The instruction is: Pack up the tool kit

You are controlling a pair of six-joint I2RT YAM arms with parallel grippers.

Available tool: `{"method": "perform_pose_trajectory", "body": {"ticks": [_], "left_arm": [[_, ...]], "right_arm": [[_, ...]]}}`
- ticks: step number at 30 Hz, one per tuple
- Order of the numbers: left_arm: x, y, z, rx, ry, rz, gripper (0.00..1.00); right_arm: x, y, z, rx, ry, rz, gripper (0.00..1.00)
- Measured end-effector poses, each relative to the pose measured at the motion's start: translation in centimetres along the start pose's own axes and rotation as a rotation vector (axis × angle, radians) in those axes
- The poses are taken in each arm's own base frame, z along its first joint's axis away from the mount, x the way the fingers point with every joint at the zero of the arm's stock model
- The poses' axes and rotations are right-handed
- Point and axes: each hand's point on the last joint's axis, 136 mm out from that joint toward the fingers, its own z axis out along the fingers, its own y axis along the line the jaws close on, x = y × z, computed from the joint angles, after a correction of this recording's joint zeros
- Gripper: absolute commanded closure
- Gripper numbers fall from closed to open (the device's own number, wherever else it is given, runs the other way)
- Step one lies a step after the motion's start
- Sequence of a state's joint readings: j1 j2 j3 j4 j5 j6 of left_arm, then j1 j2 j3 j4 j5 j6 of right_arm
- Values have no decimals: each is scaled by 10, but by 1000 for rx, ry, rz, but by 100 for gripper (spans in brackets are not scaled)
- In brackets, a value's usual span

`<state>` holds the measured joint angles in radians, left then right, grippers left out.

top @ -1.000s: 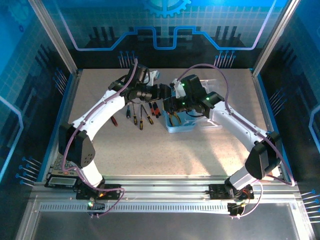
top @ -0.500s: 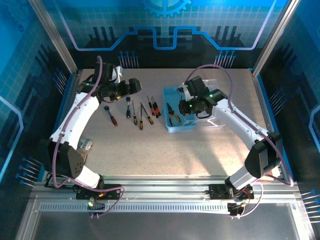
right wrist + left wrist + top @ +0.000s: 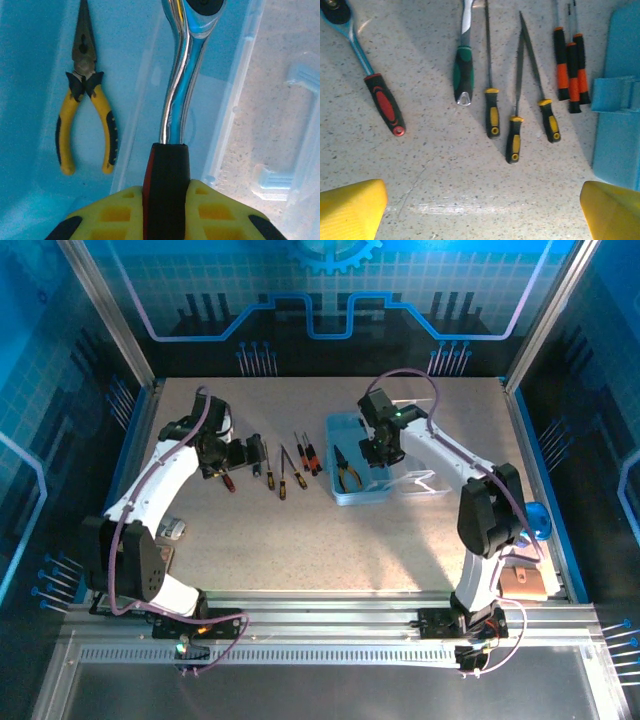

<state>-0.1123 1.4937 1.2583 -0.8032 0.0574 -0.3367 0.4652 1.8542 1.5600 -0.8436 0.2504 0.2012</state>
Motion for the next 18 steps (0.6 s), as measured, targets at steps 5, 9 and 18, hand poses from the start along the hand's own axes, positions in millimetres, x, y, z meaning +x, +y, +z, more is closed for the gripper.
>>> {"method": "perform_pose_trajectory", "body": {"ticks": [5,9,18], "left_arm": [[1,6,1,-30,-3,5,1],[0,7,3,-39,-2,5,1],[2,9,10,-49,18,2,1]], "right_arm": [[-3,-2,11,5,14,5,100],[-3,-1,18,6,22,10,100],[-2,-1,19,3,26,18,87]]}}
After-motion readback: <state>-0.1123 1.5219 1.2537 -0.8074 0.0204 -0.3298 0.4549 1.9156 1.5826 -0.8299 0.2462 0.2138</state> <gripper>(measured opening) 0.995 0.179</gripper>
